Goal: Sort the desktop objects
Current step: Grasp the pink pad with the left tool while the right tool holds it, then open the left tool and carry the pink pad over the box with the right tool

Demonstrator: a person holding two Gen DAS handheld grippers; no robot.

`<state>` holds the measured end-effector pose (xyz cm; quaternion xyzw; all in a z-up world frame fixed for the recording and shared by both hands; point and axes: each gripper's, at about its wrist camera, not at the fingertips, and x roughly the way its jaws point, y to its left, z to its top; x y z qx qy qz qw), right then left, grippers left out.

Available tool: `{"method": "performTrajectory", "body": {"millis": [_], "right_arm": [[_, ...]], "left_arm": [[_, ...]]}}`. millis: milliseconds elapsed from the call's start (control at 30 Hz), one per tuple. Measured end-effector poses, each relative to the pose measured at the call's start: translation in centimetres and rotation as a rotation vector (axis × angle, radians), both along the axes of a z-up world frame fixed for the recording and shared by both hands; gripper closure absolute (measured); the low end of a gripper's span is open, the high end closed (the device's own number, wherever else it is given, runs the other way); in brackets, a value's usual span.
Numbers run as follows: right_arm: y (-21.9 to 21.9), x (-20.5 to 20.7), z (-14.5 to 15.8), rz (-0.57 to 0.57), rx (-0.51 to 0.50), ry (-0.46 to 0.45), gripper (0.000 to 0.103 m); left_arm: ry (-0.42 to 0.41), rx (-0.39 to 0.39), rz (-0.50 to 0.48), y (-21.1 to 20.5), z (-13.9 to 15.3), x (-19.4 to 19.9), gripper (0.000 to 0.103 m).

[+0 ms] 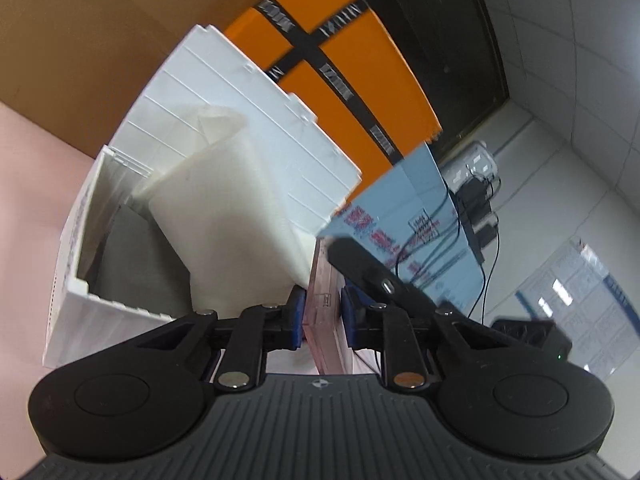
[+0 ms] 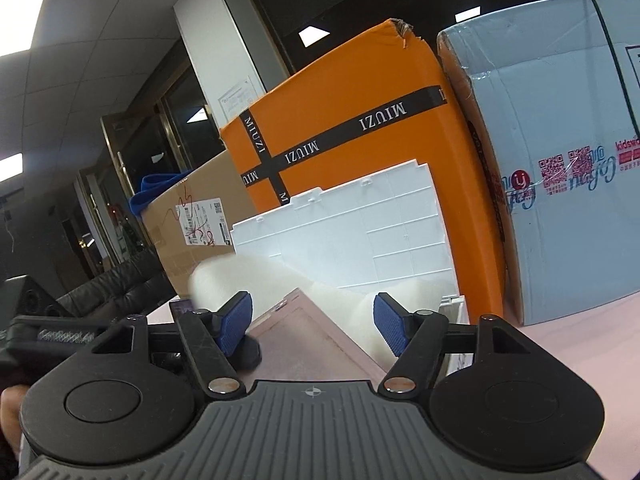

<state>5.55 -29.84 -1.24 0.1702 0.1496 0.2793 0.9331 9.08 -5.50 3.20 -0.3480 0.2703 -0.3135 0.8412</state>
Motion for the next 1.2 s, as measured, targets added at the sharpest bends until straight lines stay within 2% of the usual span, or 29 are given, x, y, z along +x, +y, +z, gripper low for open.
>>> {"method": "performTrajectory", "body": {"millis": [100,200,300,367,600,767,867,967,1033,1100,1200], "right_arm": [[-0.5,-1.1,0.8,-0.008,-0.035,-0.022,0.028],[-0.4,-2.5,1.4,-0.003,-0.119,-0.056,0.023],[0.1,-4.3,1.6,0.033,-0.196,-0.100,0.016],[0.6,-5.3,1.4,0.056,-0.231,-0.114,0.015],[3.8,-6.6,0.0,0.042,-0.399,-0.155,0.015],[5.4,-5.8,-1.0,-0.005,-0.509,-0.158,0.020],[5.2,-5.8,-1.2,-0.050,-0.538,-0.174,0.025],[5.1,-6.0,-1.0,-0.052,-0.543,-0.188,0.026],[4.9,-5.9,-1.0,-0.050,-0.536,-0.187,0.026],[4.8,-5.8,-1.0,-0.048,-0.522,-0.179,0.028],[4.5,-5.6,-0.7,-0.044,-0.479,-0.163,0.031]], "left_arm": [[0.016,-0.019,0.032,0.3,-0.1,1.0,0.086],[0.034,-0.027,0.047,0.3,-0.3,1.6,0.085],[0.052,-0.042,0.062,0.5,-0.8,1.8,0.085],[0.067,-0.053,0.074,0.6,-1.1,1.9,0.084],[0.065,-0.034,0.101,0.6,-1.1,1.7,0.084],[0.034,0.028,0.130,0.4,-0.6,0.9,0.081],[0.016,0.069,0.147,0.2,-0.3,0.5,0.079],[-0.002,0.111,0.165,0.0,-0.1,-0.1,0.078],[-0.015,0.149,0.184,-0.1,0.1,-0.7,0.074],[-0.021,0.175,0.213,0.3,0.3,-1.4,0.061],[-0.038,0.208,0.251,1.3,0.7,-2.4,0.049]]}}
